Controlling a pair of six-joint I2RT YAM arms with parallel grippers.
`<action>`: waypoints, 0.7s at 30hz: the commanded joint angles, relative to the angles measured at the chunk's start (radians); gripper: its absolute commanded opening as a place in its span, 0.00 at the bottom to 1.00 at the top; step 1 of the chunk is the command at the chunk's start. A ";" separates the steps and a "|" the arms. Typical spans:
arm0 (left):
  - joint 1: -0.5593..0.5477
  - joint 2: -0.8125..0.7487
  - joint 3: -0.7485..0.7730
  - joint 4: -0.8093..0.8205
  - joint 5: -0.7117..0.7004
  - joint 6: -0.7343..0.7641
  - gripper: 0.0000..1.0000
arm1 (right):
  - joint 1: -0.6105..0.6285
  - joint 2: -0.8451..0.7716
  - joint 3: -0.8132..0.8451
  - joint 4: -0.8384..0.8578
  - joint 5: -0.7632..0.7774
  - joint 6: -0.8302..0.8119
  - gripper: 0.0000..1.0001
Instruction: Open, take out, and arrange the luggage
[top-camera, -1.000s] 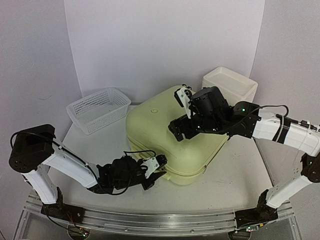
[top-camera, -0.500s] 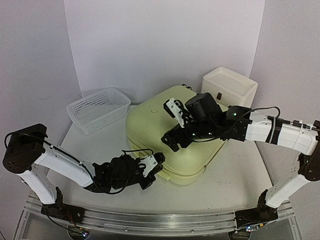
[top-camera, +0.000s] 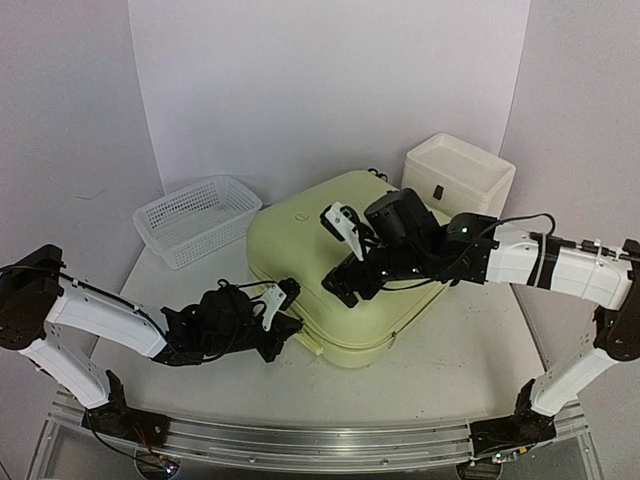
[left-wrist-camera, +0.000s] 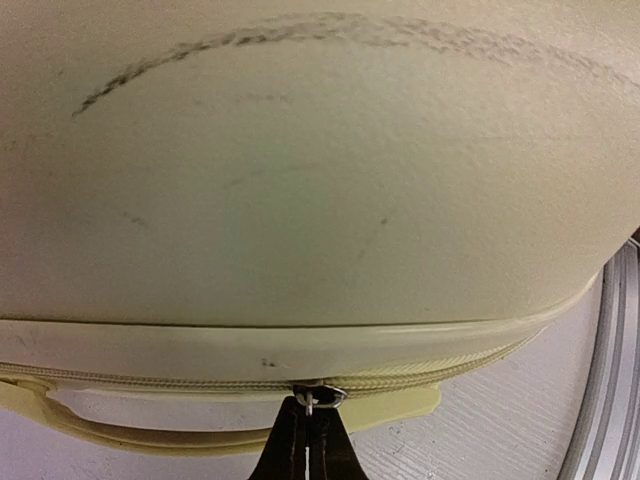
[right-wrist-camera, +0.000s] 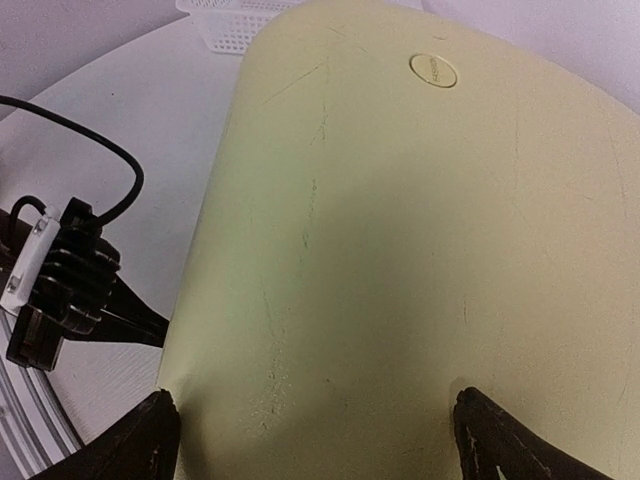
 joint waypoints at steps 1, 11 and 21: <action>0.047 -0.077 0.050 0.008 -0.029 -0.072 0.00 | 0.022 0.063 0.012 -0.178 0.060 -0.001 0.95; 0.050 -0.067 0.077 -0.054 -0.014 -0.104 0.00 | 0.132 0.136 0.144 -0.230 0.084 0.096 0.98; 0.055 -0.110 0.068 -0.069 -0.041 -0.156 0.00 | 0.151 0.215 0.195 -0.385 0.295 0.174 0.98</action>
